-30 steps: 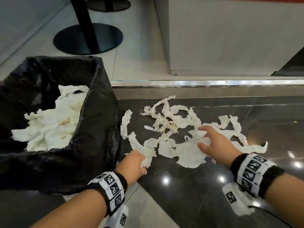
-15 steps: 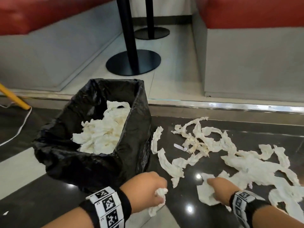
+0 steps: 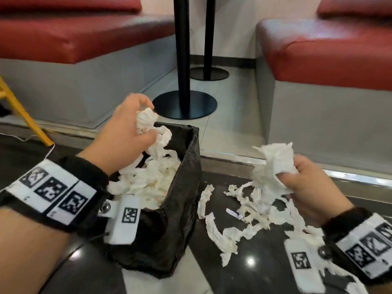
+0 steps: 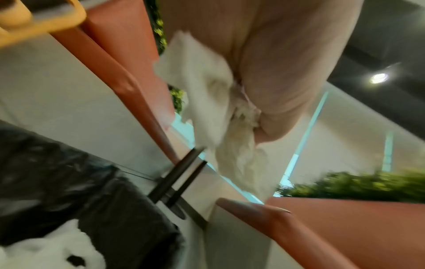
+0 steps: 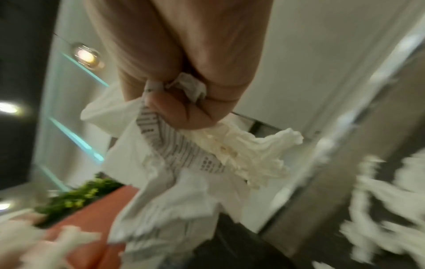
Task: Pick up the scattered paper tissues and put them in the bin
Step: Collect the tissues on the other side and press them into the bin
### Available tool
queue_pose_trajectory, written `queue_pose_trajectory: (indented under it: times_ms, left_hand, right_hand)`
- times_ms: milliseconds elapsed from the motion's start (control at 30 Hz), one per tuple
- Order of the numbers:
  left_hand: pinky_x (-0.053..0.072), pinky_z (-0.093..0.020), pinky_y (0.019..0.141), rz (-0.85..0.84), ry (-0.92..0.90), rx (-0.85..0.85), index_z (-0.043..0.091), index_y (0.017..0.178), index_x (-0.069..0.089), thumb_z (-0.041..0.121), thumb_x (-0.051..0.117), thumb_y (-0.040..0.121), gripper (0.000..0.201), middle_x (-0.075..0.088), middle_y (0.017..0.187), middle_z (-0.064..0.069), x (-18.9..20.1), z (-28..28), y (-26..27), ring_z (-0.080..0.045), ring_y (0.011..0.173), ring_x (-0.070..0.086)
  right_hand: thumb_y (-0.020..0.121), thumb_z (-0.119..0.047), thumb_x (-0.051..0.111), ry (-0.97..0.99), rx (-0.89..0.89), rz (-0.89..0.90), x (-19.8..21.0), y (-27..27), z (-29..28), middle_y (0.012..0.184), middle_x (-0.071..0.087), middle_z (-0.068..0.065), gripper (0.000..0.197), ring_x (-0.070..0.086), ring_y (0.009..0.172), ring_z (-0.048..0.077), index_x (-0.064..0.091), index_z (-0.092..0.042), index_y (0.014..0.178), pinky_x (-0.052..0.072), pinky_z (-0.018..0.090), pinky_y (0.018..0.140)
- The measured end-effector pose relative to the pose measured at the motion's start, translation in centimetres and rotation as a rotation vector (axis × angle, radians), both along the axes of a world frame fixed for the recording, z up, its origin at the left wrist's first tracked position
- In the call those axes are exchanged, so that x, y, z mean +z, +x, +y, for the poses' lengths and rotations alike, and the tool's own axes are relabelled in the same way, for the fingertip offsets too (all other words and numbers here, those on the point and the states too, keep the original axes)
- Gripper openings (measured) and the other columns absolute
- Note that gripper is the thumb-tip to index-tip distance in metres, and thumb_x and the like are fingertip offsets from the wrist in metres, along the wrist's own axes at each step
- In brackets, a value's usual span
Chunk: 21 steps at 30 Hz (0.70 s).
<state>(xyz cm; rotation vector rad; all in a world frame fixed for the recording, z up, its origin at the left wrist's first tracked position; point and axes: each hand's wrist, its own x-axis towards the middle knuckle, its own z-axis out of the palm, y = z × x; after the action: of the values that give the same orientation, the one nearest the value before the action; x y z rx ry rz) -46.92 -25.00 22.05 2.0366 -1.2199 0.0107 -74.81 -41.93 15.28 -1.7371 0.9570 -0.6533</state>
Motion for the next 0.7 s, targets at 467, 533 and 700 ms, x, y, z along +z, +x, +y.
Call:
queue_pose_trajectory:
  times_ms: [467, 533, 700]
  left_hand:
    - [0.046, -0.025, 0.067, 0.234, 0.062, 0.039, 0.033, 0.128, 0.034, 0.038, 0.064, 0.082, 0.056, 0.051, 0.121, 0.006, -3.5, 3.4, 0.7, -0.011, 0.089, 0.061]
    - [0.042, -0.022, 0.058, 0.214, 0.015, 0.067, 0.030, 0.130, 0.032, 0.032, 0.063, 0.084, 0.055, 0.054, 0.107, 0.009, -4.1, 4.0, -0.1, -0.010, 0.077, 0.060]
    - [0.042, -0.024, 0.056, 0.179, 0.014, 0.015, 0.031, 0.123, 0.037, 0.027, 0.062, 0.084, 0.046, 0.054, 0.091, 0.008, -5.7, 4.4, -1.4, -0.017, 0.064, 0.057]
  right_hand:
    - [0.077, -0.010, 0.058, -0.596, 0.015, -0.268, 6.4, 18.3, 4.5, 0.104, 0.057, 0.008, 0.024, 0.057, 0.094, 0.018, 0.058, -0.012, 0.102, 0.049, 0.034, 0.083]
    - [0.086, -0.022, 0.058, -0.613, 0.342, 0.303, 2.9, 20.3, 5.1, 0.136, 0.038, 0.015, 0.046, 0.048, 0.118, 0.031, 0.045, -0.013, 0.129, 0.041, 0.037, 0.097]
    - [0.092, -0.042, 0.051, -0.510, 0.498, 0.418, -0.3, 16.6, 3.0, 0.158, 0.013, 0.005, 0.056, 0.041, 0.132, 0.024, 0.032, -0.032, 0.143, 0.032, 0.036, 0.110]
